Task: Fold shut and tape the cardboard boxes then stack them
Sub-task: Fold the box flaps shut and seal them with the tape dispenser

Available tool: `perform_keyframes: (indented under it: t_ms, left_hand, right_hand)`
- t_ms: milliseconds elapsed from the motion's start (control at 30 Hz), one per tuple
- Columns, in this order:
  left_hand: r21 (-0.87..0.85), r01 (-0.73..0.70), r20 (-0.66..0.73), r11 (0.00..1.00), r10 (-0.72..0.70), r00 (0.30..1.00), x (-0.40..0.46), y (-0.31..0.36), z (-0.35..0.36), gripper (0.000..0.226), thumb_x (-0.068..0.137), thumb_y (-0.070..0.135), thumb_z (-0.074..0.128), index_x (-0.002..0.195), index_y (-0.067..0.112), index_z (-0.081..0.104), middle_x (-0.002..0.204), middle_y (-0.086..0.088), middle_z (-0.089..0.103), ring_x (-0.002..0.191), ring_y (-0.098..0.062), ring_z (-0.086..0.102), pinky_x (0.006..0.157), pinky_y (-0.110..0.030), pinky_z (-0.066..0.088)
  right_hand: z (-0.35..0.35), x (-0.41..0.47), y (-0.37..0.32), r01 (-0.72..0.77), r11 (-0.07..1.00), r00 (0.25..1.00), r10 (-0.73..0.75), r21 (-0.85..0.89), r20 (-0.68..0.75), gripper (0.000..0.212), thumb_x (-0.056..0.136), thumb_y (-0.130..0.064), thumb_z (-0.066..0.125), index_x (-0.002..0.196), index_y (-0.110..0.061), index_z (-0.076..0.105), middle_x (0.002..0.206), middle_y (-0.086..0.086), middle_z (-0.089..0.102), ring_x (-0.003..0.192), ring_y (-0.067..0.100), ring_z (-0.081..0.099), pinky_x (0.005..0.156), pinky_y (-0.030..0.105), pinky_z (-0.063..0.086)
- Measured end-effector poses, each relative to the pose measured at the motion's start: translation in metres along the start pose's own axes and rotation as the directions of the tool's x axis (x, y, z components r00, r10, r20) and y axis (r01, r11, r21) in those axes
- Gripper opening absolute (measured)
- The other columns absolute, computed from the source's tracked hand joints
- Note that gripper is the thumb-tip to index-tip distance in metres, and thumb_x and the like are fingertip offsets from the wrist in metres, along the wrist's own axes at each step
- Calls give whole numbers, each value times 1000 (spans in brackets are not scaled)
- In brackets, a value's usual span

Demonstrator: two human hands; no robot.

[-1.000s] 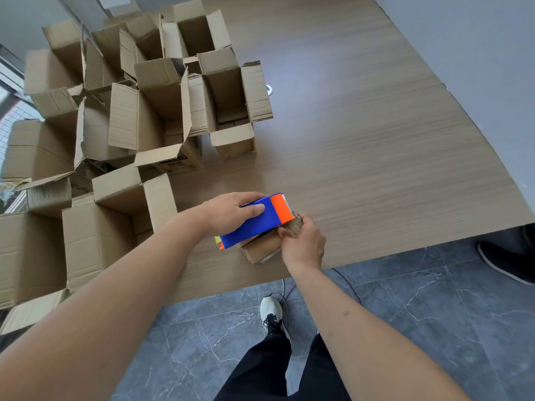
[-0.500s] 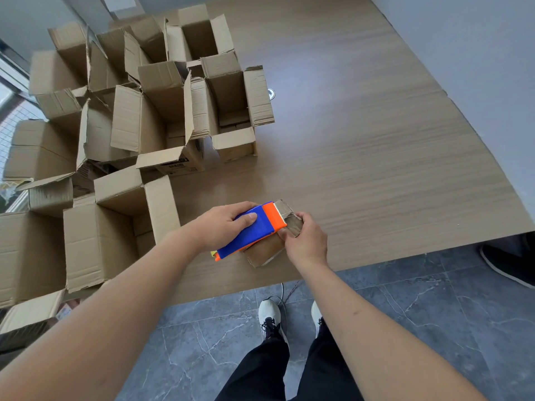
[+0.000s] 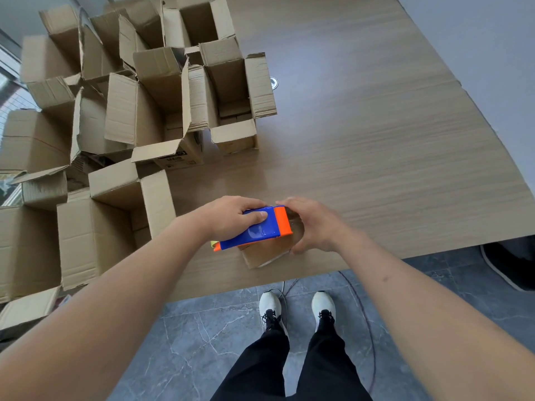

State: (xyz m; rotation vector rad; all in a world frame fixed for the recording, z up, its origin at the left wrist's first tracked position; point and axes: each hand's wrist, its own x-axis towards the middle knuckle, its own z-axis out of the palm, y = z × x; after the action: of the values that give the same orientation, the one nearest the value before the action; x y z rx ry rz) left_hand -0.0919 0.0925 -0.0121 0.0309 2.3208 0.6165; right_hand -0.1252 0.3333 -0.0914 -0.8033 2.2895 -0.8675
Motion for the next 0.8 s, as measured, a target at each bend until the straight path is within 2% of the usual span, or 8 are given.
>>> perform_keyframes:
  t_ms: [67,167,300,433,500,600,700,800]
  left_hand:
    - [-5,-1,8,1000,1,1000,0,-2,-2,42,104,57,40,142,46,52,133,15,61,112,-13,56,92,-36,42]
    - [-28,-1,26,1000,1,1000,-2,-8,-5,44,104,59,39,145,47,49,134,18,58,114,-11,54,91,-34,39]
    - [-32,-18,43,999,19,999,-2,-17,-5,43,105,60,36,145,48,47,132,18,58,114,-13,55,91,-35,41]
    - [-11,-46,65,999,47,997,-4,-24,-11,37,104,63,32,141,63,38,124,24,55,105,-6,56,77,-20,36]
    - [-23,-94,87,995,96,992,-6,-24,-14,39,103,66,31,138,79,23,130,24,53,102,-10,58,83,-27,42]
    - [1,-155,111,988,154,982,-5,-21,-11,42,104,64,32,136,84,14,140,18,53,103,-17,59,93,-39,46]
    - [86,-169,110,982,159,981,-1,-17,-4,39,102,65,28,134,85,18,119,3,53,96,-19,57,95,-39,46]
    - [149,-172,73,974,162,984,0,-12,0,37,94,79,25,129,88,18,101,7,52,89,-16,56,84,-37,47]
  right_hand:
    - [-1,-4,4,4,1000,998,-4,-2,-70,102,42,-35,94,135,-36,53,120,-22,59,106,3,58,86,30,51]
    - [-5,-9,5,-53,999,988,52,-6,-148,99,44,-41,94,134,-33,54,125,-19,61,109,8,61,90,38,54]
    - [-11,-10,4,-73,997,988,69,-30,-138,101,45,-42,96,137,-32,53,130,-19,60,114,9,60,94,40,53]
    - [-21,-15,11,-105,993,986,96,-56,-137,101,45,-42,97,136,-35,53,126,-20,61,110,9,61,90,39,54]
    - [-24,-16,13,-105,993,986,96,-58,-138,104,45,-39,99,138,-32,54,130,-17,61,113,10,60,92,38,54]
    - [-26,-15,14,-114,992,985,107,-48,-136,106,45,-38,100,140,-29,54,134,-14,61,117,12,60,94,39,53]
    - [-25,-14,14,-118,992,986,111,-50,-124,106,46,-37,99,141,-29,53,133,-16,60,115,10,59,95,39,53]
    - [-23,-14,14,-121,991,986,113,-55,-124,107,47,-35,99,143,-27,52,138,-15,58,120,11,58,99,39,51]
